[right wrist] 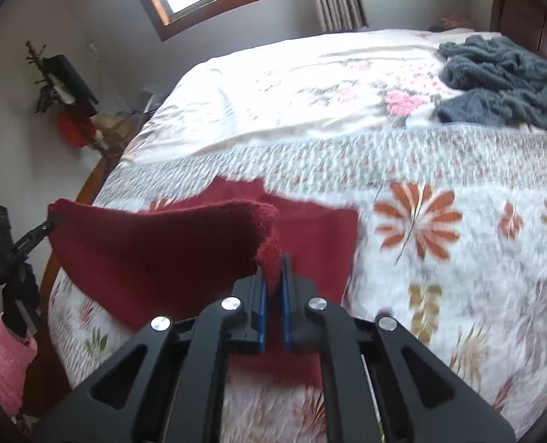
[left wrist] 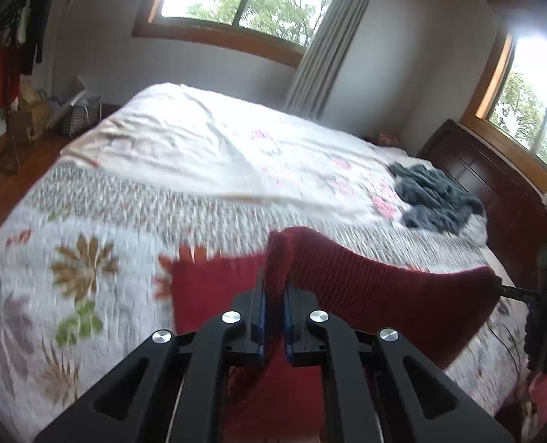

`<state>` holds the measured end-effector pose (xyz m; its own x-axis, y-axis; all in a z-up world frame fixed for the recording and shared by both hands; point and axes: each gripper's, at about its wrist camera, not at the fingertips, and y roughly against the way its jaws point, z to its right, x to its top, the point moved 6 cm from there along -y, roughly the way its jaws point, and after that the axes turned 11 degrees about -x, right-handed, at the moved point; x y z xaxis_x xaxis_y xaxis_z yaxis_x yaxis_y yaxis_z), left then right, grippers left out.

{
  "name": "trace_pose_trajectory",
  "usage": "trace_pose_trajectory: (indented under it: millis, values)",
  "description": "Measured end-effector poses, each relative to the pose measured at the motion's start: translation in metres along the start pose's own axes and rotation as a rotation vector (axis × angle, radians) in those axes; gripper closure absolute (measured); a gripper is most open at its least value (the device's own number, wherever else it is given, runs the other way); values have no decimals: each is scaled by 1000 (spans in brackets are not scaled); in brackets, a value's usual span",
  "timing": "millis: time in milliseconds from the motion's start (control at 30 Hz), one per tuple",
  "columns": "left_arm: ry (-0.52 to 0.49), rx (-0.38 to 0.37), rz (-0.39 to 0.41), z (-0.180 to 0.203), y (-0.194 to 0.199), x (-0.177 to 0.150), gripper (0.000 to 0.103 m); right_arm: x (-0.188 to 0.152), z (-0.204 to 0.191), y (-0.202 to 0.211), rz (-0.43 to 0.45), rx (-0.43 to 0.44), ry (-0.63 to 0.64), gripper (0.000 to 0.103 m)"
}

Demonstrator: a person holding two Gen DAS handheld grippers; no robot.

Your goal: Fold small clothes

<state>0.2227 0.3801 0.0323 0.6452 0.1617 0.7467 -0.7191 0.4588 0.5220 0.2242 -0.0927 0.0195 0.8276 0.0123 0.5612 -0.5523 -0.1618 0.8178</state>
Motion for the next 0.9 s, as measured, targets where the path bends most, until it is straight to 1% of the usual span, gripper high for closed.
trace_pose_trajectory:
  millis: [100,167,233,300,333,500,567,767,833,867,900]
  values:
    - [1,27,8,-12,-33,29,96,35,5,-27,-7,-22,-22,98]
    - [-6,46,-2,-20,-58,42,96,58,10,-54,-19,-43,-38,98]
    - [-8,57,-25,-30,-88,51,96,72,14,-83,-40,-62,-53,98]
    - [2,64,-55,-39,-113,51,96,77,18,-110,-66,-82,-62,98]
    - [8,76,-81,-48,-132,49,96,79,21,-128,-91,-92,-69,98]
    - [51,126,-193,-82,-195,23,96,67,31,-202,-192,-126,-100,98]
    - [52,152,-233,-95,-215,10,96,61,33,-221,-219,-137,-102,98]
    - [88,180,-288,-119,-246,-11,93,52,42,-255,-261,-158,-132,97]
    - [95,195,-306,-124,-251,-15,87,49,44,-262,-276,-173,-135,92]
    - [102,202,-315,-128,-252,-18,83,47,46,-264,-281,-190,-136,86]
    - [111,211,-322,-132,-251,-20,79,46,47,-265,-285,-203,-135,78]
